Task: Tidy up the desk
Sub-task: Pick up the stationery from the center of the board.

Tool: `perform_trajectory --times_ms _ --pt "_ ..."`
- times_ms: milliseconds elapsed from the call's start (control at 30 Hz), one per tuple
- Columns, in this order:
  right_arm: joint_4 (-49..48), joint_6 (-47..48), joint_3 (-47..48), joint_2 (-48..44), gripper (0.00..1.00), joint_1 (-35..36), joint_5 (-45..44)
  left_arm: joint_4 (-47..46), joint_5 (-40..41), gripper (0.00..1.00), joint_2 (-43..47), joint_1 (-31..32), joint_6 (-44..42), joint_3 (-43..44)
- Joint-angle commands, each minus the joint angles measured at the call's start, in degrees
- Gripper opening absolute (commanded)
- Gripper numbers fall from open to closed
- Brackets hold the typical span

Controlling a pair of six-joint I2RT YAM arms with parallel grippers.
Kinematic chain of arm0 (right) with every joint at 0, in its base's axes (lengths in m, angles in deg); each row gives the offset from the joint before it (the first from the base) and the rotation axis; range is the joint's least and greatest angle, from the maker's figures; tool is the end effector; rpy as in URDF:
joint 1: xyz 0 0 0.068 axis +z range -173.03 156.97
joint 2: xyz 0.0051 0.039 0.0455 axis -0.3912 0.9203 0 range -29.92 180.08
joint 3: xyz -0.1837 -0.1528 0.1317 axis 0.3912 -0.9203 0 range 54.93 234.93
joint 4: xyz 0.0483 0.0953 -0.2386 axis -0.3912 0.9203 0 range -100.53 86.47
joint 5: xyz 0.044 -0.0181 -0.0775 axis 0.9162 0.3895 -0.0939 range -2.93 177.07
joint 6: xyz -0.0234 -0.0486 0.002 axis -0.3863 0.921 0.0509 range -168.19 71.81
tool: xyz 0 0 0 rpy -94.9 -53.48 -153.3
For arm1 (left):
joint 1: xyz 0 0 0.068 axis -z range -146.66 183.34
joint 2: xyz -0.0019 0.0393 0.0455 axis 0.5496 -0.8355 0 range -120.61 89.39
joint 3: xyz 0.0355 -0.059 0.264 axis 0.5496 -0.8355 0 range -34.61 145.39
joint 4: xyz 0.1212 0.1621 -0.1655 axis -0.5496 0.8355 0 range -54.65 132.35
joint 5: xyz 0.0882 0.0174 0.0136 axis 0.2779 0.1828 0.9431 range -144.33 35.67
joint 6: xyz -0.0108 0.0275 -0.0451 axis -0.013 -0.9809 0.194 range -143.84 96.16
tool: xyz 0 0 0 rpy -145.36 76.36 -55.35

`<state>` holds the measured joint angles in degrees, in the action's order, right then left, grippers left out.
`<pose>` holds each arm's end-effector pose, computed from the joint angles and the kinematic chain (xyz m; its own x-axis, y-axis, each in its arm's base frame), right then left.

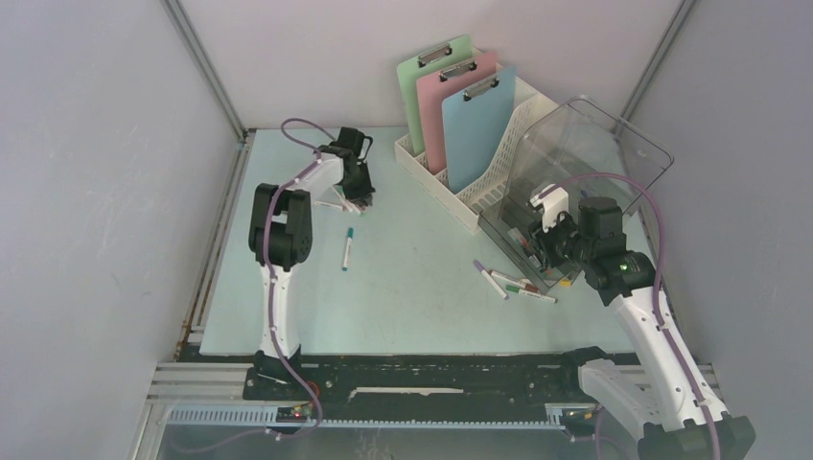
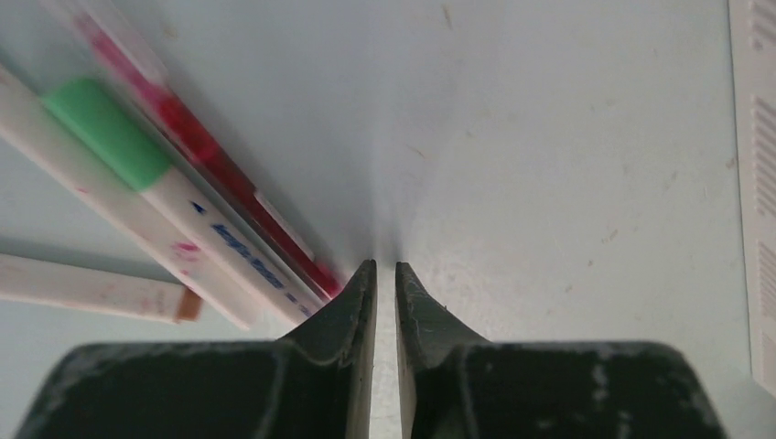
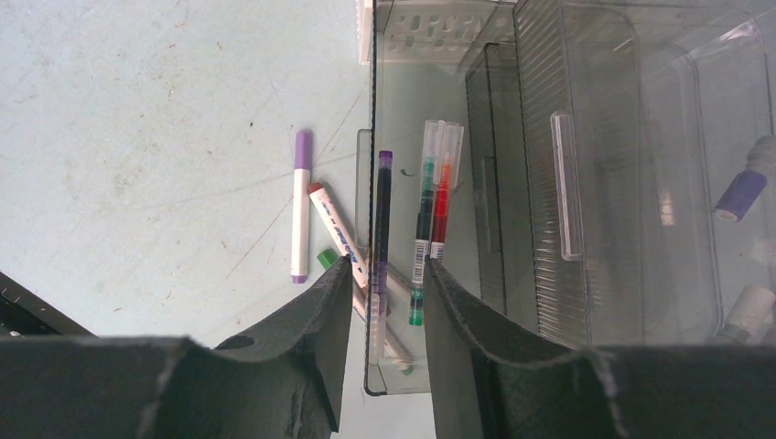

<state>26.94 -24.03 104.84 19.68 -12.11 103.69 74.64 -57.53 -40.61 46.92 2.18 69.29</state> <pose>0.1745 0.0441 0.3105 -0.3754 -0.4718 -0.7978 -0.6125 0.7723 -0.1685 0.4678 -0.1151 0.1623 -0.9070 -0.2315 -0.3519 -0.1567 0.9609 -0.2284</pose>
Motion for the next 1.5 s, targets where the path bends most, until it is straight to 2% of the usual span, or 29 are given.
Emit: perform_trajectory --times_ms 0,200,400,567,767,1000,1300,1467 --pt "-1.2 0.6 -0.2 -0.8 0.42 0.2 0.2 1.2 -2.5 0.16 3.2 3.3 -4.1 -5.2" --pt "-1.1 0.6 -0.2 -0.7 0.42 0.5 0.3 -4.0 1.0 0.17 9.5 4.9 -4.1 -13.4" --pt "-1.2 0.6 -0.2 -0.5 0.42 0.8 0.3 -8.4 6.1 0.34 15.3 4.4 -4.0 -16.3" --pt "-1.1 0.6 -0.2 -0.5 0.42 0.8 0.4 -11.5 7.8 0.5 16.2 3.0 -3.4 -15.4" --pt "-1.1 0.7 -0.2 -0.5 0.42 0.8 0.5 -10.7 6.0 0.5 11.8 0.1 -1.7 -9.3" --pt "-1.1 0.7 -0.2 -0.6 0.42 0.8 0.4 -1.5 6.7 0.49 3.2 -0.6 -0.4 1.1" --pt "-1.1 0.7 -0.2 -0.4 0.42 0.8 0.3 1.9 7.8 0.48 -0.3 -0.6 0.5 4.5" --pt "-1.1 0.7 -0.2 -0.5 0.42 0.7 0.3 7.6 8.5 0.45 -4.0 -0.6 0.4 10.0"
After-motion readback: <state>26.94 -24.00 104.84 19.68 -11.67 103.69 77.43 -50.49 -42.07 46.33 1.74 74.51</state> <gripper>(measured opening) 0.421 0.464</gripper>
